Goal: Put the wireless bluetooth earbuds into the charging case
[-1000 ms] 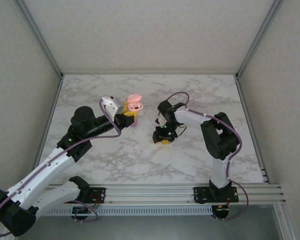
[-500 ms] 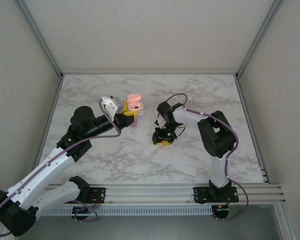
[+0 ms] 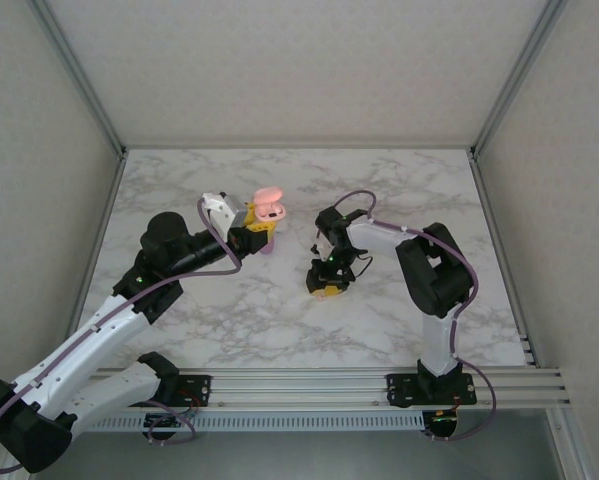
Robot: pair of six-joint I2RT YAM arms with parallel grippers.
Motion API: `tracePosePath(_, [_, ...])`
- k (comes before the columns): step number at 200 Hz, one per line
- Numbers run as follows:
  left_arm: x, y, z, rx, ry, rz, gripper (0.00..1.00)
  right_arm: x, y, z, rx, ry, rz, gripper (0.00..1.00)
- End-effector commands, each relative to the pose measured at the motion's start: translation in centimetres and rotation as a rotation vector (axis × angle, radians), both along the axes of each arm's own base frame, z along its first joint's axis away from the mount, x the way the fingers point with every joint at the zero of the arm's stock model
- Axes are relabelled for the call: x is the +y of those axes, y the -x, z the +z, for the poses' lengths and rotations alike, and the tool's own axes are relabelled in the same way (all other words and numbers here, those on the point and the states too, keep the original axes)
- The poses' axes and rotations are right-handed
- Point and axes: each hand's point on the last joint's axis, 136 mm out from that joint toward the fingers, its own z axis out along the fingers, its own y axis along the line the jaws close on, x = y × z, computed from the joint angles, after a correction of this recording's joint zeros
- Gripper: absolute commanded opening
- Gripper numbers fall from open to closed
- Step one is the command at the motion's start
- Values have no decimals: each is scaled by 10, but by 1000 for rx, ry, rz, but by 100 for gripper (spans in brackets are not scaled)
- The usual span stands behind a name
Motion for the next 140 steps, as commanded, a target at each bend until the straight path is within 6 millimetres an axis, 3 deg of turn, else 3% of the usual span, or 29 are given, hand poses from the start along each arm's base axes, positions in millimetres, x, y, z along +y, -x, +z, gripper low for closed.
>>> tracePosePath(1, [1, 4, 19, -44, 27, -6, 18, -2, 16, 9, 30, 9, 8, 42])
tracePosePath(30, [1, 4, 19, -42, 26, -5, 18, -4, 17, 11, 17, 25, 12, 41])
tracePosePath(76, [2, 4, 19, -42, 26, -2, 18, -10, -2, 14, -87, 131, -2, 41])
tracePosePath(140, [2, 4, 18, -45, 26, -2, 18, -5, 4, 4, -78, 205, 27, 38])
